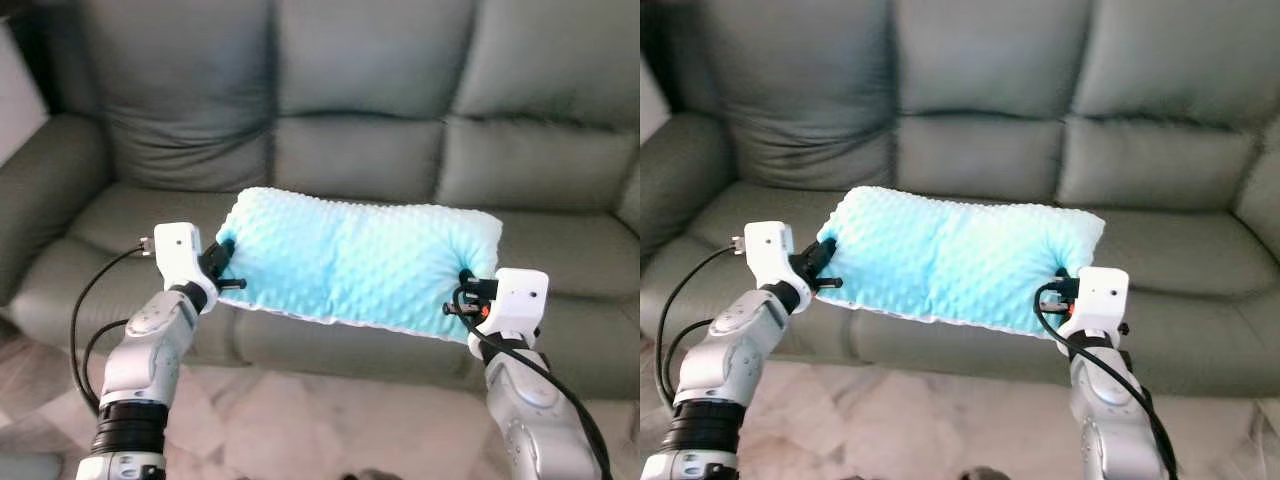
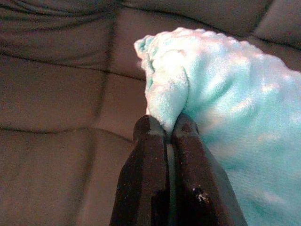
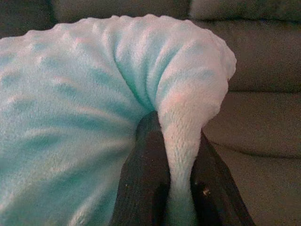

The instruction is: Move the pillow to the sofa

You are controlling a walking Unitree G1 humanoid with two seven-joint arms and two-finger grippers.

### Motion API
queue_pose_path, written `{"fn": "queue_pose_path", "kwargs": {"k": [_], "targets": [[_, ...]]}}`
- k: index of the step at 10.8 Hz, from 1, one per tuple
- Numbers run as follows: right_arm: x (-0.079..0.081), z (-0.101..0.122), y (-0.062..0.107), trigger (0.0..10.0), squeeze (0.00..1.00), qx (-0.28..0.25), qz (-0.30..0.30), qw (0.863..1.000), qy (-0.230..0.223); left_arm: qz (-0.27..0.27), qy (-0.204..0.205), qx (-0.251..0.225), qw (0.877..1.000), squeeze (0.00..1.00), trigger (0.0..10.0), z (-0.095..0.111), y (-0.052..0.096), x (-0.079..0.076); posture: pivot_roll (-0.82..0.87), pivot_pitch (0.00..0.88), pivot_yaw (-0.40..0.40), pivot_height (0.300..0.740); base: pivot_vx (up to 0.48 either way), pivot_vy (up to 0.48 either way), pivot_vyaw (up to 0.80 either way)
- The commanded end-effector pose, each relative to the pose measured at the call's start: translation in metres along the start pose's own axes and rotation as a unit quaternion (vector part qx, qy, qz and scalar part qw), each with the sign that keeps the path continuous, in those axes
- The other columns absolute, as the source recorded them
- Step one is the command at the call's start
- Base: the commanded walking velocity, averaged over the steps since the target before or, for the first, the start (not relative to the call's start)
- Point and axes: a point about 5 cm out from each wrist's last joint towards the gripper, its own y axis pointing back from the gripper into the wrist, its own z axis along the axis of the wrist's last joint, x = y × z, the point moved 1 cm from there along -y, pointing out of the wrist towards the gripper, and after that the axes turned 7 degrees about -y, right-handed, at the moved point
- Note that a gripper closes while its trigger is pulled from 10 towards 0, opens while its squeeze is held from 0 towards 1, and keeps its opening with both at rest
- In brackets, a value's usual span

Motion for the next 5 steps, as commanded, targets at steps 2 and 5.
{"fn": "queue_pose_path", "kwargs": {"k": [2,5], "targets": [[-0.0003,0.0047,0.0009,10.0,0.00,-0.008,-0.001,1.000,0.001,0.008,-0.002,-0.007,1.000,0.00,10.0,0.0051,0.0025,0.0036,-0.18,0.113,-0.011,0.740,0.000,-0.298,0.00],[0.0003,0.0044,0.0013,10.0,0.00,-0.007,-0.001,1.000,0.001,0.010,0.002,-0.018,1.000,0.00,10.0,0.0079,0.0027,0.0040,-0.18,0.116,-0.009,0.740,0.000,-0.080,0.00]]}}
